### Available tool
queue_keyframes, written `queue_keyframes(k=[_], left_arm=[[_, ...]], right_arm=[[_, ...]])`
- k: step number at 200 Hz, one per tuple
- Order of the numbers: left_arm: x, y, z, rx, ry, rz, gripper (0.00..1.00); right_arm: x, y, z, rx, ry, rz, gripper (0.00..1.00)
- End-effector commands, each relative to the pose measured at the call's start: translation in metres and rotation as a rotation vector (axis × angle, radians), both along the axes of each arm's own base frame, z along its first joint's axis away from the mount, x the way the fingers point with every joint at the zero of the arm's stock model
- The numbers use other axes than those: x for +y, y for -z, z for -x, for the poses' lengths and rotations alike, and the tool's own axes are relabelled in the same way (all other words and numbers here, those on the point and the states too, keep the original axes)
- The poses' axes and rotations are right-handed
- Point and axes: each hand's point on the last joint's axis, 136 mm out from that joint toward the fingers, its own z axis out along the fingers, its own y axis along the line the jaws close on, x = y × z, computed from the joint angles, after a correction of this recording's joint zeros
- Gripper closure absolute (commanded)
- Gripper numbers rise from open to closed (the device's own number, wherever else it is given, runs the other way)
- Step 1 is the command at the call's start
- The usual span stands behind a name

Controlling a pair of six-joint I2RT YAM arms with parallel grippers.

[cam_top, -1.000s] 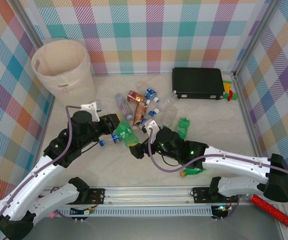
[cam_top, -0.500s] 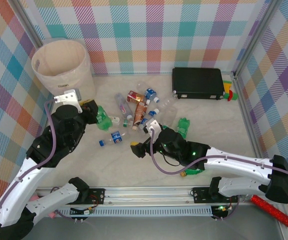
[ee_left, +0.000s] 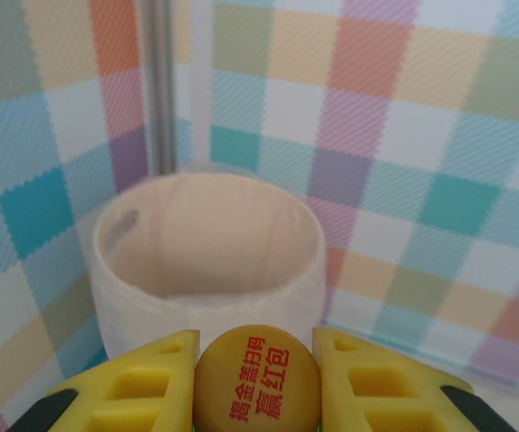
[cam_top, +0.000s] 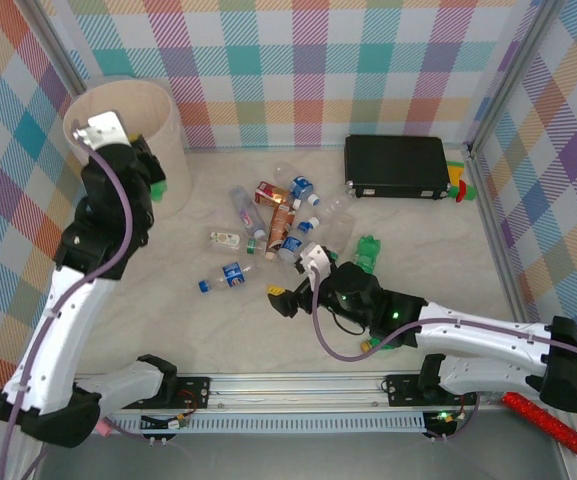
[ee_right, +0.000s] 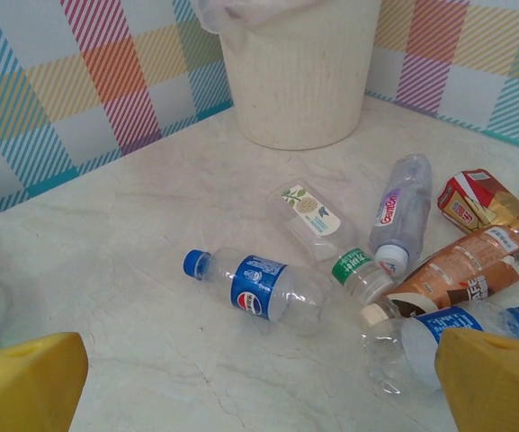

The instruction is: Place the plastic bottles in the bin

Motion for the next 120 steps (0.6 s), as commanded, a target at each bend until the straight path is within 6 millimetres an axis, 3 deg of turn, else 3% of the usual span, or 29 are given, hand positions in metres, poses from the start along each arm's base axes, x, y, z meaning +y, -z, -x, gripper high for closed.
queue_keyframes(k=[1,28,51,73,96,120], left_arm=[[0.017,-0.018,-0.025,-0.040,-0.044,0.025,0.94],[0.044,-0.029,-0.054,-0.064,-0.134,0.042,0.94],[0.071,-0.034,-0.066,-0.126,-0.253,0.103,0.97],[0.083,-0.048,-0.075,-0.237,-0.310,0.131,0.94],[0.092,-0.051,-0.097,-0.244,-0.333,0.159,0.94],[0.100,-0.042,-0.125,-0.175,-0.326,0.156,0.94]], right_arm=[[-0.004,-0.021,0.001,-0.053,-0.022,-0.092,0.01],[-0.010,-0.017,0.002,-0.052,-0.023,-0.096,0.01],[-0.013,-0.015,0.002,-0.048,-0.023,-0.117,0.01],[-0.013,-0.011,0.002,-0.043,-0.026,-0.119,0.01],[-0.014,-0.002,0.002,-0.032,-0.024,-0.113,0.01],[-0.014,0.004,0.001,-0.021,-0.025,-0.109,0.01]])
